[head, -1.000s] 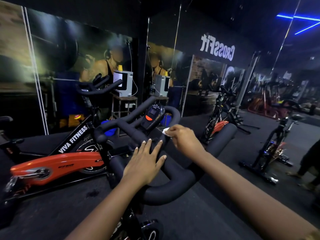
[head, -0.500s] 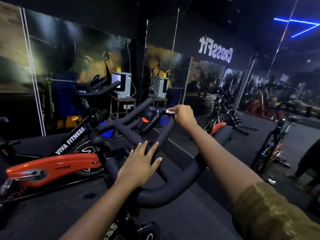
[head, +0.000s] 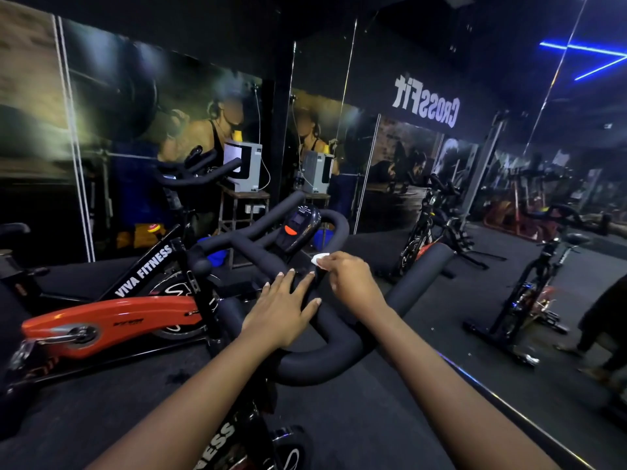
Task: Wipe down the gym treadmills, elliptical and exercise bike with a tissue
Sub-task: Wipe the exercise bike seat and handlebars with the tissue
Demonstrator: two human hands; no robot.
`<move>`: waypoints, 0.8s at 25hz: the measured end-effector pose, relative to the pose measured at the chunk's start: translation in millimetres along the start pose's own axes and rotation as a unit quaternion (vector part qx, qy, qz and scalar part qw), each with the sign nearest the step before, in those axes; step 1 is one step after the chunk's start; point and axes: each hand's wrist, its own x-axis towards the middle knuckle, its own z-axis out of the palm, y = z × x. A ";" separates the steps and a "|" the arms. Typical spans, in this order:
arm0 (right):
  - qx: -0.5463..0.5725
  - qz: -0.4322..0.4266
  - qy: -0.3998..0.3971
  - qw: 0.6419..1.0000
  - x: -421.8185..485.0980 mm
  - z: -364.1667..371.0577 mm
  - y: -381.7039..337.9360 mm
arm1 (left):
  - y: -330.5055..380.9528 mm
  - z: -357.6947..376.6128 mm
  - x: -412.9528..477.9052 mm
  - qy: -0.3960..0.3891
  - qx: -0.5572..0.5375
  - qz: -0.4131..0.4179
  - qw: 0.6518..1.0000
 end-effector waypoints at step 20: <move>-0.157 -0.146 0.030 0.976 47.8 8.6 -23.0 | -53.0 -17.9 22.0 -0.017 0.046 0.024 0.999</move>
